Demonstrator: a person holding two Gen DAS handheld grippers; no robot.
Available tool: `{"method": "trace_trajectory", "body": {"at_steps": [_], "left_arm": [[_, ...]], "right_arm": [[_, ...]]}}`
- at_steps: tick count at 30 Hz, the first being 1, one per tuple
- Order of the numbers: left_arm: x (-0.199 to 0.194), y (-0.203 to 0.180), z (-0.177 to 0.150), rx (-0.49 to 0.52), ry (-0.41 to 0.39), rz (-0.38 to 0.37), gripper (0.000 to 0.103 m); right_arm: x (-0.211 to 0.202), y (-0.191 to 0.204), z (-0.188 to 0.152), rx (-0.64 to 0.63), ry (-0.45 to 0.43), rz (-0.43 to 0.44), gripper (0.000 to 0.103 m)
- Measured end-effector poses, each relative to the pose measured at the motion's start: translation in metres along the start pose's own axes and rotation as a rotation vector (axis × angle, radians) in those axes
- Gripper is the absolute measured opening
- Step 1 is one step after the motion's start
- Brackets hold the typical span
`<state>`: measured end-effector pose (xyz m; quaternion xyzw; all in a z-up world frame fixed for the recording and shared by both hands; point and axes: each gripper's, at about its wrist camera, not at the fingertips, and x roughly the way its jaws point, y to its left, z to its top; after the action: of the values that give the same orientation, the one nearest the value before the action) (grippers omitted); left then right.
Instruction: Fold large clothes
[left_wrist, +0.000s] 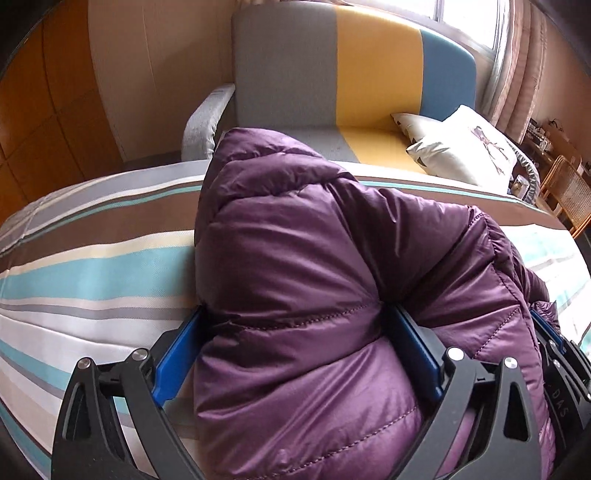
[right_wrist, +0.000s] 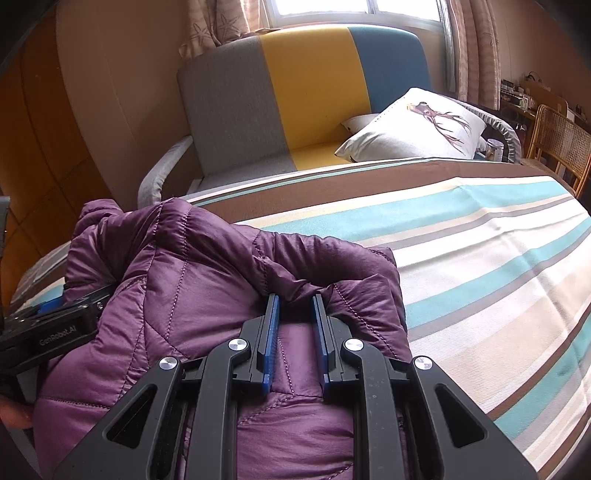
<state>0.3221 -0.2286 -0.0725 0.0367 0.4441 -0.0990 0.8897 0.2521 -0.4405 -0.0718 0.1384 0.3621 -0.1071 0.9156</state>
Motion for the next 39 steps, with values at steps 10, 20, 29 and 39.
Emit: {"method": "trace_trajectory", "body": {"at_steps": [10, 20, 29, 39], "left_arm": [[-0.069, 0.026, -0.048, -0.099, -0.122, -0.112, 0.096], [-0.101, 0.031, -0.103, -0.069, -0.175, -0.142, 0.101], [-0.077, 0.02, -0.099, -0.009, -0.101, -0.135, 0.101], [-0.087, 0.068, -0.107, -0.273, -0.053, -0.336, 0.101]], "right_arm": [[-0.014, -0.012, 0.005, 0.028, -0.007, 0.07, 0.018], [-0.081, -0.018, -0.027, -0.007, -0.106, 0.048, 0.048], [-0.039, -0.036, -0.03, 0.082, -0.025, 0.027, 0.048], [-0.071, -0.077, -0.031, 0.266, -0.004, 0.178, 0.069]]}}
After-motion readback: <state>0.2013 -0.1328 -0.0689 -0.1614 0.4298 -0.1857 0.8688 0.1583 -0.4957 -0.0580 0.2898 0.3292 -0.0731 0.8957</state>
